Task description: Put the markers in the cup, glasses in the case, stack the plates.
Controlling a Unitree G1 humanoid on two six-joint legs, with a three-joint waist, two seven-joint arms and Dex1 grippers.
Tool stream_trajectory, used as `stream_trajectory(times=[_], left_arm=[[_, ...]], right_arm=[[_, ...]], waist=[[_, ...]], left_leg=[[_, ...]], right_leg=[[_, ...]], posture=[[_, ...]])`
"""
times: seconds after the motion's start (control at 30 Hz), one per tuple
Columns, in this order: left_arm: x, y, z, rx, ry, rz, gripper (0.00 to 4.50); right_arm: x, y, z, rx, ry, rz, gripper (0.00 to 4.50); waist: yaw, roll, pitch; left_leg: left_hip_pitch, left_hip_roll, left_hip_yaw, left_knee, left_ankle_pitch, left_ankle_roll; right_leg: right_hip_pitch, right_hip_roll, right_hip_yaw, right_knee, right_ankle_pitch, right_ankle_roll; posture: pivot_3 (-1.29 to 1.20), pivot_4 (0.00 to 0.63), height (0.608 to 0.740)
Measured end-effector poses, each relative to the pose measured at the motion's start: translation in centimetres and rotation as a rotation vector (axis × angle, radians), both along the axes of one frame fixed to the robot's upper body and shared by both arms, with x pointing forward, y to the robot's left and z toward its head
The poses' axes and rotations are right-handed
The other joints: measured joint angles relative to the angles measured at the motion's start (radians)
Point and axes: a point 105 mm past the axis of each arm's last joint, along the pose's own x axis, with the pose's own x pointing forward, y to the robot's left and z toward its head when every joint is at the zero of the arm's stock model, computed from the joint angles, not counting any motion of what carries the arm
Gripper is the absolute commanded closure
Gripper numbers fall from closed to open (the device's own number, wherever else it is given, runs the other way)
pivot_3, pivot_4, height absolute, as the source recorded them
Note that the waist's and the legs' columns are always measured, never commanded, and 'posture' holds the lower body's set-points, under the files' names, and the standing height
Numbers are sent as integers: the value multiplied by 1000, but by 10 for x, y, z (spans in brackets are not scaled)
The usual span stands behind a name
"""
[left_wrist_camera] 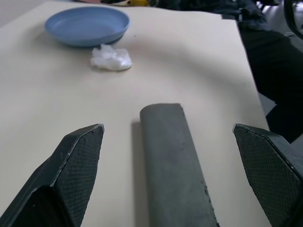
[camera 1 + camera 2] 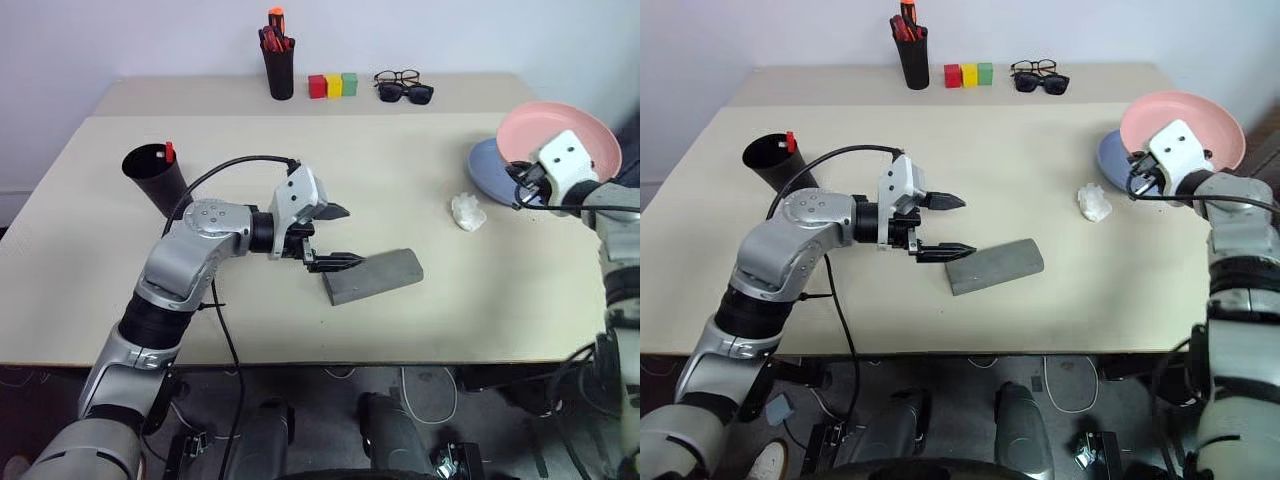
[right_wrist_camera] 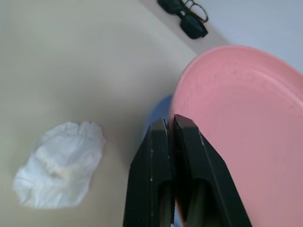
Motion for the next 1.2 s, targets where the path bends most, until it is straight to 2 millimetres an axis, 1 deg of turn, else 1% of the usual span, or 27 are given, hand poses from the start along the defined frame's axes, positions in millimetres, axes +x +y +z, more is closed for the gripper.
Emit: stream_trajectory(times=[0.03, 0.13, 0.2, 0.27, 0.37, 0.43, 0.5, 0.57, 0.6, 0.63, 0.7, 0.77, 0.87, 0.9, 0.97, 1.03, 1.1, 1.2], left_arm=[[-2, 1, -1, -1, 3, 11, 0], [-4, 8, -2, -8, 17, 55, 0], [-5, 12, -2, -9, 23, 87, 0], [-6, 16, -2, -10, 25, 112, 0], [-8, 22, -3, -11, 35, 143, 0], [-8, 23, -3, -12, 41, 154, 0], [-8, 22, -4, -17, 49, 153, 0], [-8, 22, -4, -20, 50, 153, 0], [-8, 22, -4, -21, 51, 154, 0], [-7, 22, -5, -21, 55, 157, 0], [-5, 22, -6, -23, 64, 162, 0], [-3, 23, -7, -26, 67, 166, 0], [-2, 22, -7, -29, 68, 158, 0], [-2, 22, -7, -30, 69, 154, 0], [-3, 22, -7, -26, 70, 147, 0], [-4, 24, -7, -21, 72, 137, 0], [-6, 25, -6, -17, 67, 128, 0], [-9, 27, -6, -9, 58, 121, 0]], right_arm=[[4, 3, -1, -8, 5, 0, 4477], [13, 7, -6, -26, 17, -26, 3536], [16, 5, -7, -32, 10, -63, 2612], [18, 1, -5, -48, -15, -103, 1577], [20, -2, 3, -80, -74, -138, 1577], [20, 0, 10, -48, -106, -125, 1577], [18, 2, 17, 66, -121, -89, 1577], [15, 8, 27, 189, -131, -16, 1577], [12, 12, 29, 232, -129, 30, 1577], [9, 14, 28, 258, -115, 60, 1577], [-2, 19, 12, 312, -50, 135, 1577], [-13, 25, -15, 357, 44, 180, 1577], [-26, 32, -54, 431, 168, 195, 1577], [-29, 32, -61, 439, 189, 187, 1577], [-30, 30, -67, 445, 199, 169, 1577], [-29, 30, -67, 444, 186, 154, 1577], [-24, 31, -68, 457, 170, 131, 1577], [-18, 32, -75, 471, 177, 100, 1577]], waist=[[-5, 0, 0], [-13, 0, 0], [-16, 0, 0], [-18, 0, 0], [-18, 0, 0], [-19, 0, 0], [-19, 0, 0], [-19, 0, 0], [-18, 0, 0], [-18, 0, 0], [-14, 0, 0], [-13, 0, 0], [-17, 1, 0], [-19, 1, 1], [-23, 2, 1], [-25, 2, 1], [-26, 2, 1], [-25, 2, 1]], left_leg=[[0, 0, 0, -1, 0, 0], [0, 0, 0, -1, 0, 0], [0, 0, 0, 0, 0, 0], [0, 0, 0, 0, 0, 0], [0, 0, 0, 0, 0, -1], [0, 0, 0, 0, 1, -1], [0, 0, 0, 0, 1, -1], [1, 0, 0, 0, 1, -1], [1, 0, -1, 0, 1, -1], [2, 0, -1, 0, 1, -1], [2, 0, -2, 1, 1, -1], [2, 0, -1, 1, 1, -1], [2, 0, -1, 2, 1, -1], [2, 0, 0, 2, 1, -1], [4, 0, 0, 2, 1, -1], [5, 0, 0, 2, 1, -2], [5, 0, 0, 2, 2, -2], [5, 0, 0, 2, 2, -3]], right_leg=[[0, 0, 0, 0, 0, 0], [0, 0, 0, 0, 0, 0], [0, 0, 0, 0, 0, 0], [0, 0, 0, 1, 0, 0], [0, 0, 0, 1, 0, 0], [0, 0, 0, 1, 0, 0], [0, 0, 1, 1, 0, 0], [1, 0, 1, 1, 0, 0], [1, 0, 0, 1, 0, 0], [2, 0, 0, 1, 0, 0], [3, 0, 0, 1, 0, 0], [3, 0, 0, 1, 0, 0], [2, 0, 0, 2, 0, 0], [2, 0, 1, 2, 0, 0], [2, 0, 1, 3, 1, 0], [3, 0, 1, 4, 1, -1], [3, 1, 1, 4, 1, -1], [3, 0, 1, 4, 1, -1]], posture=[[0, 150, 740], [0, 150, 740], [0, 150, 740], [0, 150, 740], [0, 150, 740], [0, 150, 740], [0, 150, 740], [0, 150, 740], [0, 150, 740], [0, 150, 740], [0, 150, 740], [0, 150, 740], [0, 150, 740], [0, 150, 740], [0, 150, 740], [0, 150, 740], [0, 150, 740], [0, 150, 740]])
